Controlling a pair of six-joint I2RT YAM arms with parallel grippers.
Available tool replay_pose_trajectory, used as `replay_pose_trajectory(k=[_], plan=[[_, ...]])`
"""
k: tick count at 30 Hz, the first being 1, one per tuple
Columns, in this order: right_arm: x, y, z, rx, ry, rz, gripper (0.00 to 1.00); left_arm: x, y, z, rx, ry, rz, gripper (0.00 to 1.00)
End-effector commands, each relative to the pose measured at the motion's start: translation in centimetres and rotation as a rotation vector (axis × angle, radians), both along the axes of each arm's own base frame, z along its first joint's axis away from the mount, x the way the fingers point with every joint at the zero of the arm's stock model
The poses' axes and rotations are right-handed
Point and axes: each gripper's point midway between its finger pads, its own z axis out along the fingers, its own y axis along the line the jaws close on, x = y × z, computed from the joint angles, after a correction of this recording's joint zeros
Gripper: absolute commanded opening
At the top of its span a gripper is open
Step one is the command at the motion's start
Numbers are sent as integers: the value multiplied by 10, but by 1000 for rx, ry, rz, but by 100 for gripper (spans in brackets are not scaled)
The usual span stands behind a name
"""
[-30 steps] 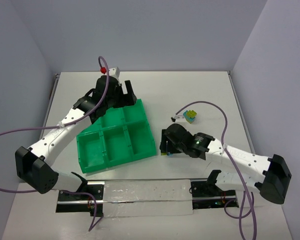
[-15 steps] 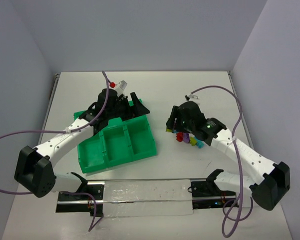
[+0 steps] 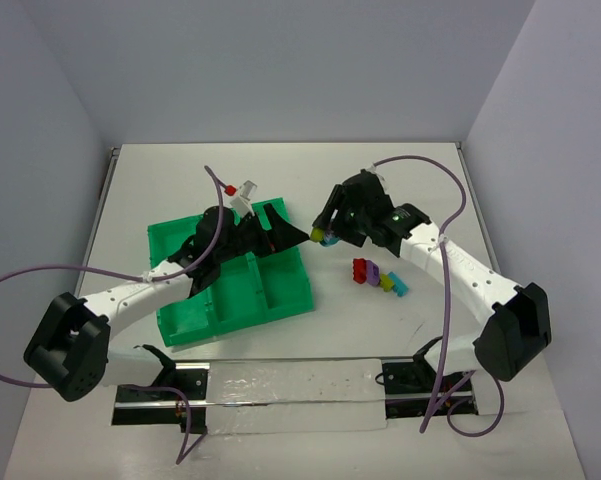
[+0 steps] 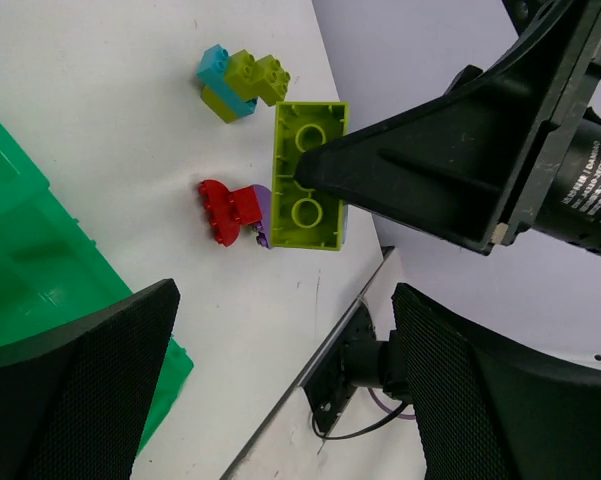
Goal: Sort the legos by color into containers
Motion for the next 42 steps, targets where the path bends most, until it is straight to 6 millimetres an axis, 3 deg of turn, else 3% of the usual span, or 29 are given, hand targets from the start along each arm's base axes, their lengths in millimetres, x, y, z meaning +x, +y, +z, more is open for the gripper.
replay_pose_trajectory(k=[1,7,14,18,42], plan=[[13,15,33,115,-52,13,49,-1,-7,36,-120,-142,-35,95],[16,17,36,126,-60,23,49,-9,-17,35,-141,-162,-112,94],[12,23,42,153,-70,64,50,-4,-27,25,-128,-132,-126,92],[11,26,42,160,-70,77,50,-4,-29,29,-142,-138,-112,89],[8,33,39,183,-66,113,50,16,-34,41,-203,-104,-6,64]])
